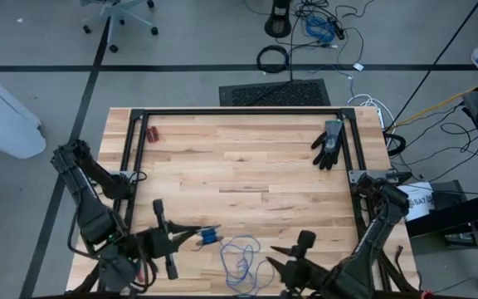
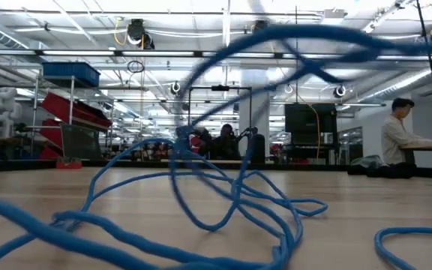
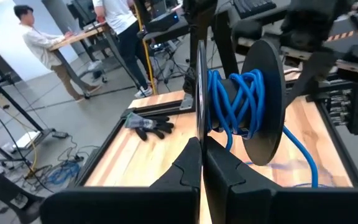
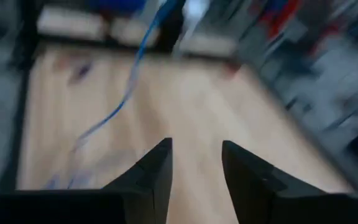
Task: Coil cords
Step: Coil the blue wire onto a spool
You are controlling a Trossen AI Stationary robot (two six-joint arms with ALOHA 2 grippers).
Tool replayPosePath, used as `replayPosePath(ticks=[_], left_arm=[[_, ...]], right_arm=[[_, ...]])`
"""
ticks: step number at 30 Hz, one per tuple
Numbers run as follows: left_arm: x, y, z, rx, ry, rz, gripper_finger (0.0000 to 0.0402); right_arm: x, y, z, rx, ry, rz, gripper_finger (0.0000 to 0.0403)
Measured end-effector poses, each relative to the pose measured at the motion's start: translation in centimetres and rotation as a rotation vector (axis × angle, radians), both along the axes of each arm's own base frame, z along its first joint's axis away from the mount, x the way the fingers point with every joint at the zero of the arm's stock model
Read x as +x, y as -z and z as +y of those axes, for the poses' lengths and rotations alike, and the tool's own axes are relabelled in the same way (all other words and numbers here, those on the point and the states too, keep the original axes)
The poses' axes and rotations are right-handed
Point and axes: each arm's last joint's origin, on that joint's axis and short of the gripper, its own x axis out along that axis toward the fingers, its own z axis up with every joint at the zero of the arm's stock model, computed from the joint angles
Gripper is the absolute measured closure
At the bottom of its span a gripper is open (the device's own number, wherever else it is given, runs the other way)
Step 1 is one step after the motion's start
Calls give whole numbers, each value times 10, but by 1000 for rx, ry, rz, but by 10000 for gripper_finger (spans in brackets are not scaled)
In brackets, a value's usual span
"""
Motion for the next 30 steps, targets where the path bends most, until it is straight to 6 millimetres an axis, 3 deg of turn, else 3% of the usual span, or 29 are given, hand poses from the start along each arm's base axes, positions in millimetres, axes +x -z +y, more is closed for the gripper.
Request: replayPosePath(ticks=[4,8,13,17,25,30], left_arm=[[6,1,5,-11,-11,7,395],[7,1,6,-39,-4,12,395],[7,2,6,-26,0,20,395],[6,4,7,-5,-1,38,395],[4,5,6,11,6,50,395],[2,5,4,14,14,52,395]], right_arm=[[26,7,4,-115,82,-185,275],[60,25,10,-120,104,-212,275],[99,30,14,-90,79,-253,275],[111,24,12,-82,14,-253,275],[138,28,-15,-78,-41,-189,275],[130,22,0,-106,-81,-217,275]])
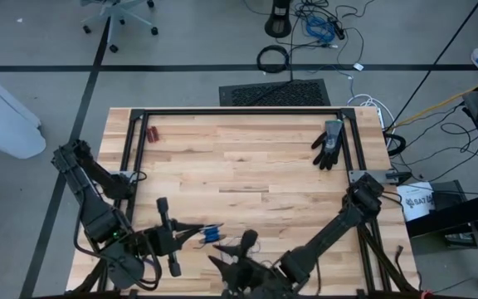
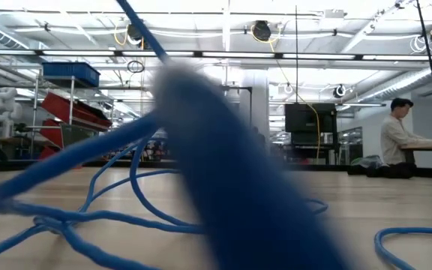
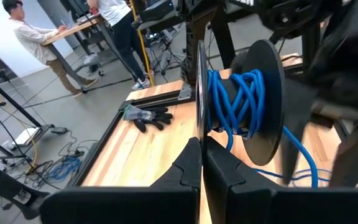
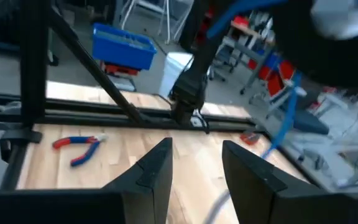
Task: Coil cords
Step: Coil the blue wire onto a spool
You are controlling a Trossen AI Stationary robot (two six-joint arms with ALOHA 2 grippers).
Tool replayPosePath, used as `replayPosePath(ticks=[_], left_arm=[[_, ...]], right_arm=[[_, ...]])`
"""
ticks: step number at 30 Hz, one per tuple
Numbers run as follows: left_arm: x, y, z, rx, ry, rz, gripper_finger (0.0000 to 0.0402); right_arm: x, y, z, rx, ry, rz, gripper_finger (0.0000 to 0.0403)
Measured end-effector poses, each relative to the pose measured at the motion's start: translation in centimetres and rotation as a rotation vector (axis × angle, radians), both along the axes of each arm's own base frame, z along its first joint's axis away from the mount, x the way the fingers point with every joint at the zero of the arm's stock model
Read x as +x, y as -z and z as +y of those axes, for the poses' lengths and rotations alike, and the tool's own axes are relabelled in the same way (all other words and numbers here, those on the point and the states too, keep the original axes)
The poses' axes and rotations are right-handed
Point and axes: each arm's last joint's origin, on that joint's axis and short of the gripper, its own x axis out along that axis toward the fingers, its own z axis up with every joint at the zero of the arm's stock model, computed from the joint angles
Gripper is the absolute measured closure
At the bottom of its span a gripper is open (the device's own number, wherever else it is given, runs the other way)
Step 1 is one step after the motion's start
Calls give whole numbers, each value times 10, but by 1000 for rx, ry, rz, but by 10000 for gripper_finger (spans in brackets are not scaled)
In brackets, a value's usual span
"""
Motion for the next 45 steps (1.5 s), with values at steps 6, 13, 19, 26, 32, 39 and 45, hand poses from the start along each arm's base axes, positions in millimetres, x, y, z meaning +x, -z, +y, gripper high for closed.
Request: replayPosePath(ticks=[6,13,19,26,32,39,45], left_arm=[[0,0,0,0,0,0,395],[0,0,0,-5,-1,-3,395],[0,0,0,-4,-1,-3,395],[0,0,0,-1,0,-2,395],[0,0,0,2,1,-1,395],[0,0,-1,-5,16,7,395],[-4,1,-5,-5,45,16,395]], right_arm=[[-16,-1,13,-87,112,-17,275],[-2,5,-5,1,103,-7,275],[-3,5,-7,-15,148,-18,275],[1,6,-13,-24,169,-12,299],[3,9,-17,3,170,-4,383],[-1,11,-14,11,183,-11,401],[-21,15,3,18,209,-40,402]])
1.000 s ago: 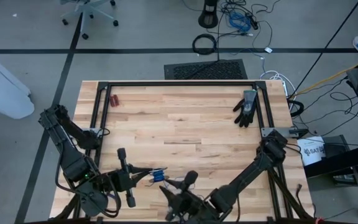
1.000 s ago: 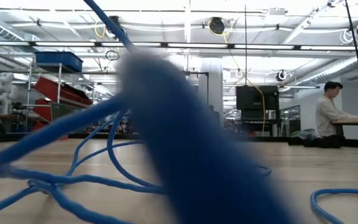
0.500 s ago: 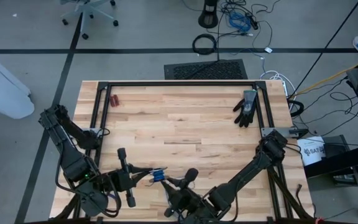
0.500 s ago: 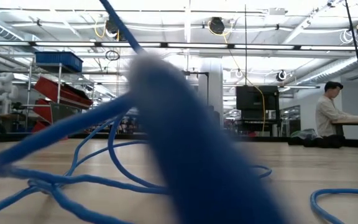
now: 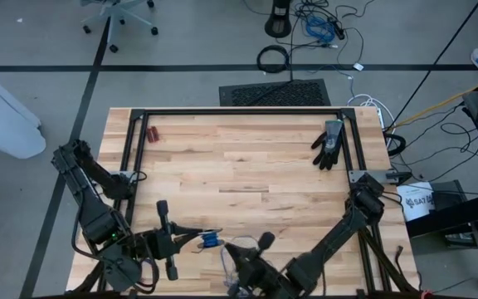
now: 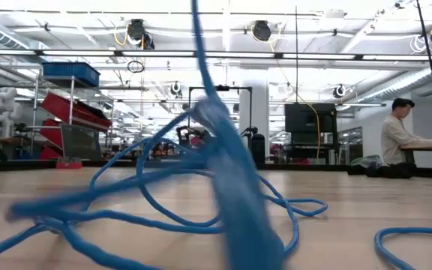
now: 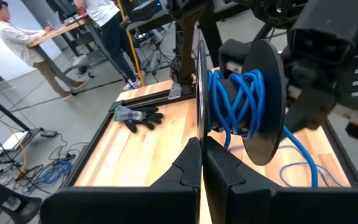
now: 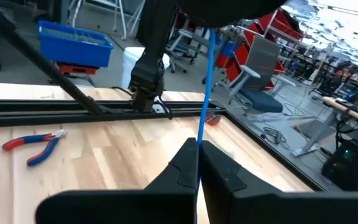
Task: Coil cords
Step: Coil the blue wire onto a spool
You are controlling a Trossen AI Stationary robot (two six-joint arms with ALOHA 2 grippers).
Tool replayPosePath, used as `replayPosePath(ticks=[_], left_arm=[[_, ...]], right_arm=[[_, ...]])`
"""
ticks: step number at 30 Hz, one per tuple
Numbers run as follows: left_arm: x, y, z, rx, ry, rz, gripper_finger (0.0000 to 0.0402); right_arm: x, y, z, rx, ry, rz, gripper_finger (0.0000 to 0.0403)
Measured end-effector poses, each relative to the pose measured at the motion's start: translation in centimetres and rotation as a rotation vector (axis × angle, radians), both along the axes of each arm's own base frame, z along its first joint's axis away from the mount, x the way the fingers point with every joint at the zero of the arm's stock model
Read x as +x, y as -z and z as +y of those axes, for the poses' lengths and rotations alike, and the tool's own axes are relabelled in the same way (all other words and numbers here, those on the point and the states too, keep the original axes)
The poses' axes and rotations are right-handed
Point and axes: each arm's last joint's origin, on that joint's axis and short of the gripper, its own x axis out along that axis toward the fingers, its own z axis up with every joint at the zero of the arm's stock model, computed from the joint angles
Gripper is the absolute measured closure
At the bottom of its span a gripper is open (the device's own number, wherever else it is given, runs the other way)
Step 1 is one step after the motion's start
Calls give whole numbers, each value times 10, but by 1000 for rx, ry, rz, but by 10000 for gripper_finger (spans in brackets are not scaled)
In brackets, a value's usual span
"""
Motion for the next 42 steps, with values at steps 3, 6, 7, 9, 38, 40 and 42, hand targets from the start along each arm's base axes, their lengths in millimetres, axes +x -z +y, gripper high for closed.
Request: replayPosePath(ticks=[3,6,7,9,38,40,42], left_arm=[[-3,0,-2,2,13,2,395],[-5,0,-4,3,23,2,395],[-5,0,-5,6,24,4,395],[-6,2,-4,33,33,19,395],[22,27,0,352,-98,76,395],[24,24,1,330,-115,53,395],[27,23,2,313,-126,41,395]], right_arm=[[-7,1,6,-3,13,-20,402],[-12,-1,10,4,9,-33,402],[-13,-2,11,9,6,-38,402],[-17,-7,14,18,5,-56,402],[-2,-65,1,172,-92,-235,403],[1,-65,-3,171,-85,-234,403],[3,-65,-6,164,-78,-231,403]])
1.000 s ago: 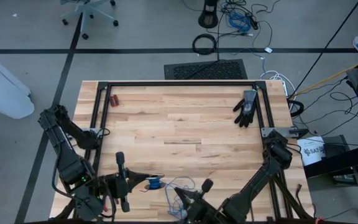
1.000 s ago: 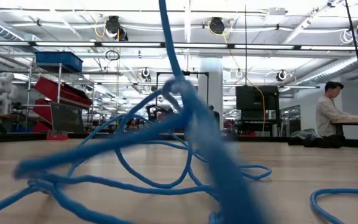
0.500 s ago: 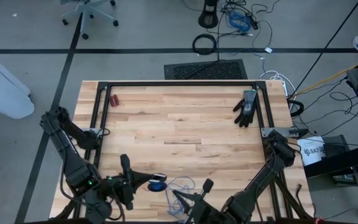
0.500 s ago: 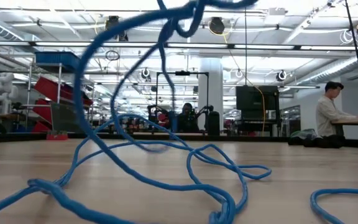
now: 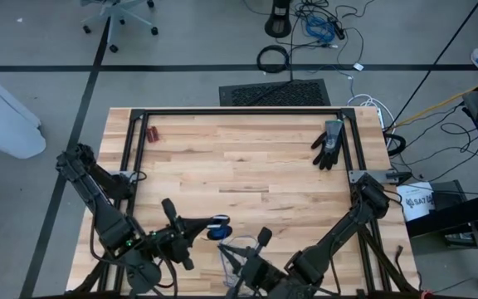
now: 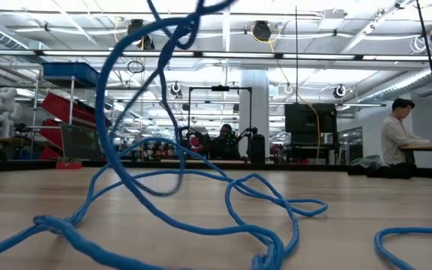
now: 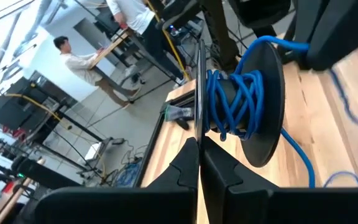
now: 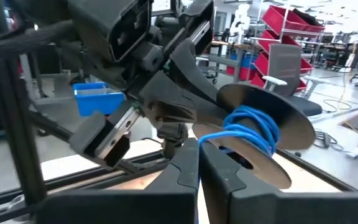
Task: Coil cords
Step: Coil the blue wire onto a spool
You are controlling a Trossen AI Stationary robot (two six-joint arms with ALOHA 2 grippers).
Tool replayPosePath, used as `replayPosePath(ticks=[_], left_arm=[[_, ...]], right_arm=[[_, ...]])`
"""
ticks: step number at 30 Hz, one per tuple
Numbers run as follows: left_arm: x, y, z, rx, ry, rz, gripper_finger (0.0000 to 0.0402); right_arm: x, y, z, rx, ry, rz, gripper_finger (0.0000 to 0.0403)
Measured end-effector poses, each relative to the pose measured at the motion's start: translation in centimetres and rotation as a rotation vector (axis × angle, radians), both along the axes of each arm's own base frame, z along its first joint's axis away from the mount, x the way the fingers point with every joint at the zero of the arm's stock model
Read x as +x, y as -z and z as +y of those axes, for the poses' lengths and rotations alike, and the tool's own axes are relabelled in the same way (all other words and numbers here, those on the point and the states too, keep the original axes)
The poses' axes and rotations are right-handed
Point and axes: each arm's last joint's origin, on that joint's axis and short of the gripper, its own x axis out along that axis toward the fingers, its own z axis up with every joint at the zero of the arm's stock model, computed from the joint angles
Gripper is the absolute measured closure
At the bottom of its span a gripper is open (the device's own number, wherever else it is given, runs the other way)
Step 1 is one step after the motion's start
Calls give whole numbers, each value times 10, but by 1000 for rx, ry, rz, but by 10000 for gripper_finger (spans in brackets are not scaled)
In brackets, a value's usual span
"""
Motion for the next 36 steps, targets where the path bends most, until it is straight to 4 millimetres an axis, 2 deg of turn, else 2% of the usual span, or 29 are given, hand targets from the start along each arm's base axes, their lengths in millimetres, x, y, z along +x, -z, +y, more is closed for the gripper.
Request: replayPosePath(ticks=[11,15,20,25,36], left_arm=[[14,2,4,-33,-47,-39,395],[16,4,4,-22,-54,-29,395],[15,4,4,-8,-58,-28,395],[13,4,2,13,-70,-37,395],[15,0,1,-29,-76,-80,395]], right_arm=[[11,0,-15,-17,46,10,403],[11,0,-14,-27,38,17,403],[2,0,-3,-40,22,21,403],[-5,-4,3,-52,64,10,403],[7,-5,-10,-44,54,4,403]])
